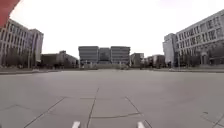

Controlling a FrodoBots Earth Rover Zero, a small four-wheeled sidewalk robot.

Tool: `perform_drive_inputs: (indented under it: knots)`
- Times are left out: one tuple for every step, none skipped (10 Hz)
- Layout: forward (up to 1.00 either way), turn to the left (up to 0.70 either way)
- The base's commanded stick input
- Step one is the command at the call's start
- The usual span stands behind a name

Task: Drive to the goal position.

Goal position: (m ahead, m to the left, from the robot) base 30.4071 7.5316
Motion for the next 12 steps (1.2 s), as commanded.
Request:
perform_drive_inputs:
  knots:
    - [0.60,0.00]
    - [0.60,0.00]
    - [0.60,0.00]
    - [0.60,0.00]
    - [0.60,0.00]
    - [0.60,0.00]
    - [0.60,0.00]
    - [0.60,0.00]
    - [0.60,0.00]
    - [0.60,0.00]
    - [0.60,0.00]
    - [0.60,0.00]
